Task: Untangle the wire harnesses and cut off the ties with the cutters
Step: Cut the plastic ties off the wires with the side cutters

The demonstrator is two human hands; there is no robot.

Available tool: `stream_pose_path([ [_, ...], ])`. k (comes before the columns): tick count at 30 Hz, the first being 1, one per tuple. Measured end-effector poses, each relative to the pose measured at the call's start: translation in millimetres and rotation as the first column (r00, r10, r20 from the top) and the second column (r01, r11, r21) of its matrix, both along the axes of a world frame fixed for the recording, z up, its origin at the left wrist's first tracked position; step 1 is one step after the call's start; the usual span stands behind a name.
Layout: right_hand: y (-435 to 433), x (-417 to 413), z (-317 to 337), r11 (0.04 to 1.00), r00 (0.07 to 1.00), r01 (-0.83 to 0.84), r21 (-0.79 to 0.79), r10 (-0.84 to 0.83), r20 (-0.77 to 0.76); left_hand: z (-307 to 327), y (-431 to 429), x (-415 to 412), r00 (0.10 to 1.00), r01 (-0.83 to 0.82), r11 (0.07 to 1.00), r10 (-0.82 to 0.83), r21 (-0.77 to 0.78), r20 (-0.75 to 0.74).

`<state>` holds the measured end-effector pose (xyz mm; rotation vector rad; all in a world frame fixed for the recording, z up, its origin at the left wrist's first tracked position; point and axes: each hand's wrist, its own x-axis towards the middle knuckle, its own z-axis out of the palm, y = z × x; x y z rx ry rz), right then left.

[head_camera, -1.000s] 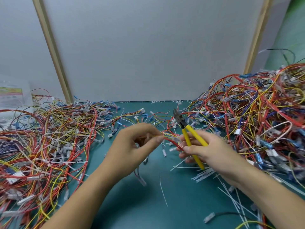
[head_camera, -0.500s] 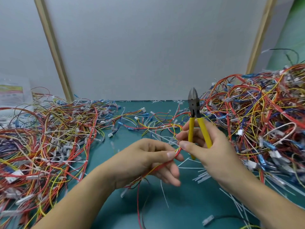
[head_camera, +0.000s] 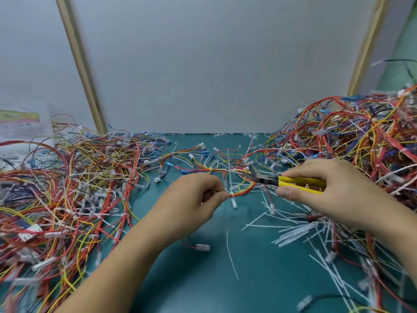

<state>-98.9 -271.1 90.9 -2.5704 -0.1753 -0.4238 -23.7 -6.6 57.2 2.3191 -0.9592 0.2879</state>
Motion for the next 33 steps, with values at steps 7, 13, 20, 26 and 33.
stream_pose_path([
  [7,1.2,0.1,-0.5,0.995,0.995,-0.058,-0.083,0.051,-0.083,1.0,-1.2,0.4,0.992,0.059,0.998,-0.061,0.02,0.109],
  [13,4.9,1.6,-4.6,0.995,0.995,-0.064,-0.076,0.058,-0.077,2.0,-1.8,-2.2,0.989,0.088,0.996,-0.089,0.019,0.117],
  [20,3.8,3.2,-9.0,0.992,0.995,-0.08,-0.098,0.073,-0.07,1.4,-2.8,-2.2,0.987,0.108,0.994,-0.109,0.014,0.12],
  [26,2.0,5.4,-11.1,0.991,0.995,-0.084,-0.105,0.079,-0.055,1.1,-3.1,-1.0,0.987,0.106,0.994,-0.108,0.021,0.121],
  [33,3.4,6.3,-11.4,0.991,0.996,-0.08,-0.11,0.075,-0.049,1.2,-2.5,-2.2,0.987,0.11,0.993,-0.113,0.033,0.117],
])
